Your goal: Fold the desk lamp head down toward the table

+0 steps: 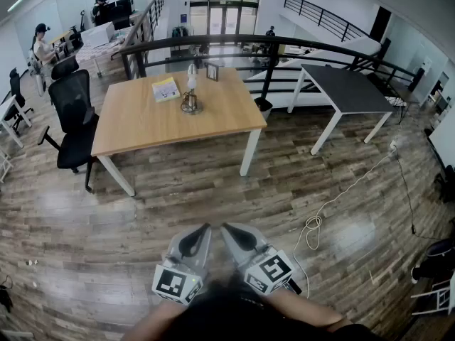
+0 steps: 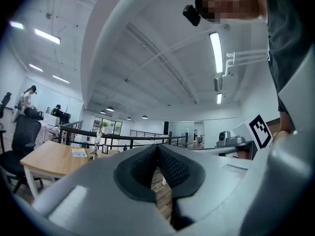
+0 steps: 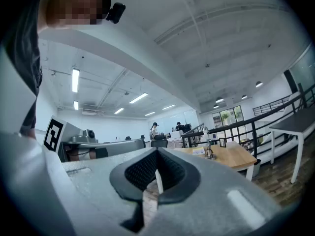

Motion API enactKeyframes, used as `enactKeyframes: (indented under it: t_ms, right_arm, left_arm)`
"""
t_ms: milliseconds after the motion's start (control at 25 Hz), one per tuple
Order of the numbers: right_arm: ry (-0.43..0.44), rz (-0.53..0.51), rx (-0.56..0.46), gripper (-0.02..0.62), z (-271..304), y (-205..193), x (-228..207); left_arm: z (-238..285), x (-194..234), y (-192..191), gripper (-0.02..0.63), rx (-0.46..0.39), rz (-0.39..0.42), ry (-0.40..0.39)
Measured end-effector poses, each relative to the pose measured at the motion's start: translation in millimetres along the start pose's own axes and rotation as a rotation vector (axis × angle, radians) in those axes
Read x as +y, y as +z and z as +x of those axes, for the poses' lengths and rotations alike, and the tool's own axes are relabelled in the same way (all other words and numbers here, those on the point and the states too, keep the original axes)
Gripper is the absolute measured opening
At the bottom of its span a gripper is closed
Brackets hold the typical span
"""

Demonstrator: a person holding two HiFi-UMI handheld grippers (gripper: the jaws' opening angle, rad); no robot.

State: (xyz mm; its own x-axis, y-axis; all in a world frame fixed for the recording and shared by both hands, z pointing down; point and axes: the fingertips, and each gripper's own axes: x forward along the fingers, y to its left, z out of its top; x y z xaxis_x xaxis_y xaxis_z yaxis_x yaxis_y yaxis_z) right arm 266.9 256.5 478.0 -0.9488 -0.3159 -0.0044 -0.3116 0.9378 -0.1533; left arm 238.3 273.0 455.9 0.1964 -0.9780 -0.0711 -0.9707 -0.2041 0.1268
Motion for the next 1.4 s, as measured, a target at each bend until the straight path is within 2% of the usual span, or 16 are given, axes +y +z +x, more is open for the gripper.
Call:
enactKeyframes:
  t_ms: [440,680,840,1000,1160,1400]
  right_arm:
    - [0.05,0.02,0.0,0.002,19,1,-31]
    - [0.095,0.029,-0.02,0.003,42,13,-79]
    - [0.109,0.011,-0.034,0.003,52,35,-127]
    - [0.129,0.029,-0.017,0.003,59,40,-169]
    - [0.172,0.056,0.006,0.003,72,33,-191]
    - [0.215,0.077,0.036,0.003,97,20,-208]
  left_arm:
    - [35,13,-7,0.0,0.017,0.008,0.034]
    - [88,28,-8,0.0,-0.001,0.01,0.054]
    - [134,32,1,0.0,-0.021,0.049,0.093]
    - [172,40,1,0.0,-0.031,0.038,0.135]
    - [192,40,-10,0.0,-0.015,0.061,0.172]
    - [207,71,-19,0.0,-0.008,0.034,0.24]
